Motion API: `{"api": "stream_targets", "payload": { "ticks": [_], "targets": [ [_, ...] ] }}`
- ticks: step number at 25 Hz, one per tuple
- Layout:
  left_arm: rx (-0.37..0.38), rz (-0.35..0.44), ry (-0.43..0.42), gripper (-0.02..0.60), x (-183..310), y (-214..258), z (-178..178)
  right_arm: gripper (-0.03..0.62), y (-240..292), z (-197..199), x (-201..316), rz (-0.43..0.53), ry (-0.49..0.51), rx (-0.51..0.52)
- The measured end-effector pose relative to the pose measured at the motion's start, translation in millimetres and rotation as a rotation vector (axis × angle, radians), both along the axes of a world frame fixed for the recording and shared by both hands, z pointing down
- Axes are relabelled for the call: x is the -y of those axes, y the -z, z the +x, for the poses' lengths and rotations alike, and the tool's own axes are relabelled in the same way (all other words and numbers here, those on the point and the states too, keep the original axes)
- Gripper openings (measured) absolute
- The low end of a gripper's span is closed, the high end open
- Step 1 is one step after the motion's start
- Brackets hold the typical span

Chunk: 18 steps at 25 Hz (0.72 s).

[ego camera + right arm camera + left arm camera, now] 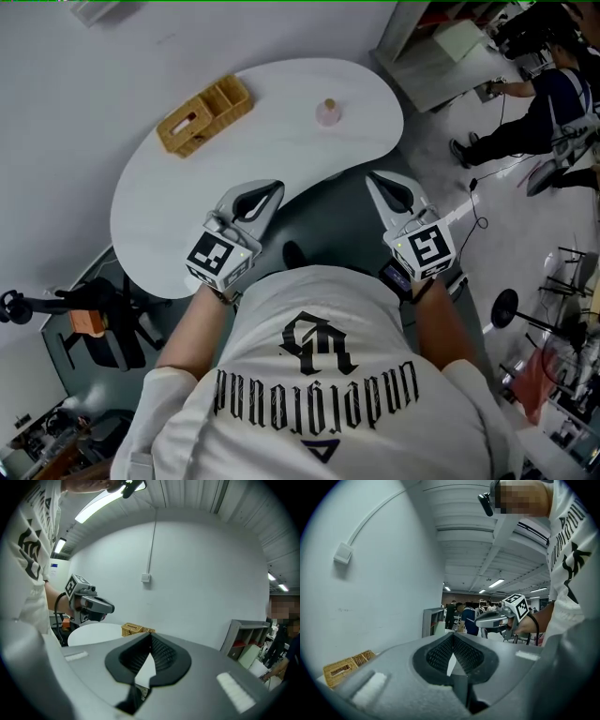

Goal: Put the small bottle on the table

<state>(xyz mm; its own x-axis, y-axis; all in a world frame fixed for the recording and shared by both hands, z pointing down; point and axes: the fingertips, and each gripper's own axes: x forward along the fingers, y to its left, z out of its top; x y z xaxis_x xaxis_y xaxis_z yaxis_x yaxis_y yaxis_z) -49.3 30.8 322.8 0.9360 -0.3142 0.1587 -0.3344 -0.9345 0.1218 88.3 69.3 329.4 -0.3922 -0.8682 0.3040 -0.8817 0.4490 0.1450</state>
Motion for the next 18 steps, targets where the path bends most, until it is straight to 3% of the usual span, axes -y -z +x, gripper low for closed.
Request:
{"api": "stream_targets", "payload": {
  "ticks": [10,18],
  "targets": [
    [0.010,0.001,0.025,0.008,-73,10,66,0.003,3,58,-71,-0.015,0.054,0.025],
    [0.034,0.012,0.080,0.008,-152,11,92,0.003,2,81,-145,0.007,0.132,0.050]
  ]
}}
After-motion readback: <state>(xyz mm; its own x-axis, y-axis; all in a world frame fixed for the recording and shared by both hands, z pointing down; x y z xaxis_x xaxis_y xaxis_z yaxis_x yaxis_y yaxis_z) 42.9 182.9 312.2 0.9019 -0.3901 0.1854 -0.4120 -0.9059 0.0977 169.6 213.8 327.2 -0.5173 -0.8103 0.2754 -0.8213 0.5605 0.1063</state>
